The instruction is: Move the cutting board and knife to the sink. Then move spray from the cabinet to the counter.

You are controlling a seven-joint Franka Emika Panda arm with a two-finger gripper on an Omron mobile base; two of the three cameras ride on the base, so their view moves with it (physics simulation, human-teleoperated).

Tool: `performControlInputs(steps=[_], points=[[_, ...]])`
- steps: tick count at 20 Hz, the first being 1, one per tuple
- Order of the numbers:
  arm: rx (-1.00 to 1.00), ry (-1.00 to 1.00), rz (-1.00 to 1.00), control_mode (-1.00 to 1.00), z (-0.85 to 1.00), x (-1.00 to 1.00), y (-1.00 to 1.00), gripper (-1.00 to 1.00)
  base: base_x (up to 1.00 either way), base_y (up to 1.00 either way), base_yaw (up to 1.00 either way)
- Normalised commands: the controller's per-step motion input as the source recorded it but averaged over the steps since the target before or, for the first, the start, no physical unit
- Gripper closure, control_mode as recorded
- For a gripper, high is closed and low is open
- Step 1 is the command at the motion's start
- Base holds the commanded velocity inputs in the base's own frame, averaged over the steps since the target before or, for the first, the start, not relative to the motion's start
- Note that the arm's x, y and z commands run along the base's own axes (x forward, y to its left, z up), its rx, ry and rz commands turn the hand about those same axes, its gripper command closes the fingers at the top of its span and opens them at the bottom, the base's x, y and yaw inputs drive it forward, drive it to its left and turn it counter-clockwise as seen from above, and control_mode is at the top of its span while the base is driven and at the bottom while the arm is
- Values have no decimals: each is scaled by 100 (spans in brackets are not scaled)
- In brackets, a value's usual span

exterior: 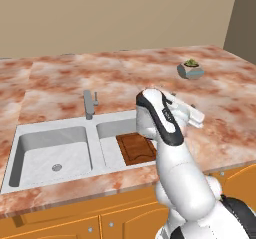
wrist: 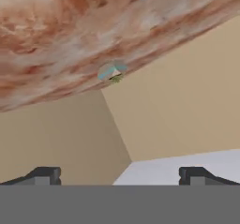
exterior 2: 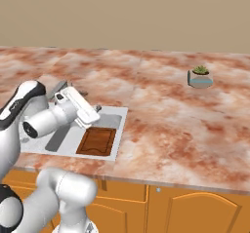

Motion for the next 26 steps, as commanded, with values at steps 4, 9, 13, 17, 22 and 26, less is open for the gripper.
performControlInputs(steps=[4, 9, 13, 17, 22, 26], points=[[-27, -17, -2, -100, 97, 0, -18, -100, 0, 0, 0], [-10, 16, 12, -100, 100, -10, -74, -100, 0, 0, 0], [-16, 53, 16, -100, 83, -43, -59, -100, 0, 0, 0], [-32, 63, 26, -100, 32, -69, -28, -100, 0, 0, 0], [-69, 39, 34, -100, 15, -92, -10, -100, 0, 0, 0], [-74, 32, 28, -100, 47, -45, -45, -100, 0, 0, 0]])
